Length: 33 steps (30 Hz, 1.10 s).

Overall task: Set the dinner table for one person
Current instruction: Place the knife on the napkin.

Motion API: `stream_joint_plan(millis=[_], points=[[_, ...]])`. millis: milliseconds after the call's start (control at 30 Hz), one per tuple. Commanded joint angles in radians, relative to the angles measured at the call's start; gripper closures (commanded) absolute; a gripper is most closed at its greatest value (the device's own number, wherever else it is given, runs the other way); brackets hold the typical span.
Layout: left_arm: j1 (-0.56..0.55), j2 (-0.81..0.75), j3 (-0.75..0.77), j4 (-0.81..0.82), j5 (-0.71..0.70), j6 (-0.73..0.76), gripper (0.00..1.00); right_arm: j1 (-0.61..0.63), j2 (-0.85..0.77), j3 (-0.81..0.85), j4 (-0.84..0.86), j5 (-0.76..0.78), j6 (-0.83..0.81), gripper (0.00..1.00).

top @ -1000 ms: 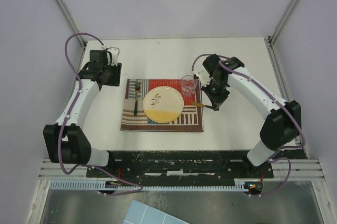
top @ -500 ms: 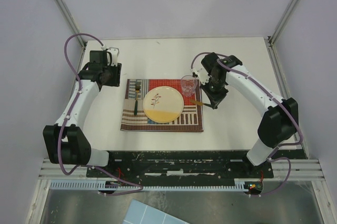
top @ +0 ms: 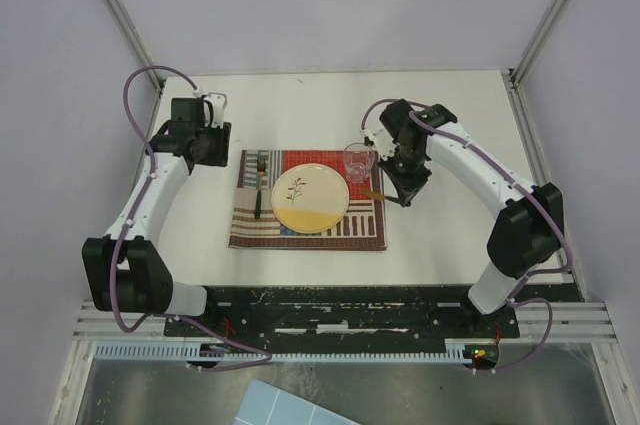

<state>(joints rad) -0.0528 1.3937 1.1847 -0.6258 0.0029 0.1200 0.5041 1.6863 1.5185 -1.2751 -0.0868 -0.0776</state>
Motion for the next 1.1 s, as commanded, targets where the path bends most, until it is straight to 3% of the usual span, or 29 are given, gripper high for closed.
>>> stream_joint_plan(millis=[0,433,1067], points=[[-0.003,-0.042,-0.006,0.031,0.008,-0.059,0.46,0.012,-0.001,0.014,0.005,-0.017,0.021,0.98],[-0.003,-0.036,0.012,0.017,0.005,-0.056,0.46,0.036,0.072,0.023,0.041,0.000,0.067,0.98],[-0.003,-0.020,0.030,-0.015,0.010,-0.058,0.46,0.103,0.135,-0.096,0.152,0.010,0.196,0.98]])
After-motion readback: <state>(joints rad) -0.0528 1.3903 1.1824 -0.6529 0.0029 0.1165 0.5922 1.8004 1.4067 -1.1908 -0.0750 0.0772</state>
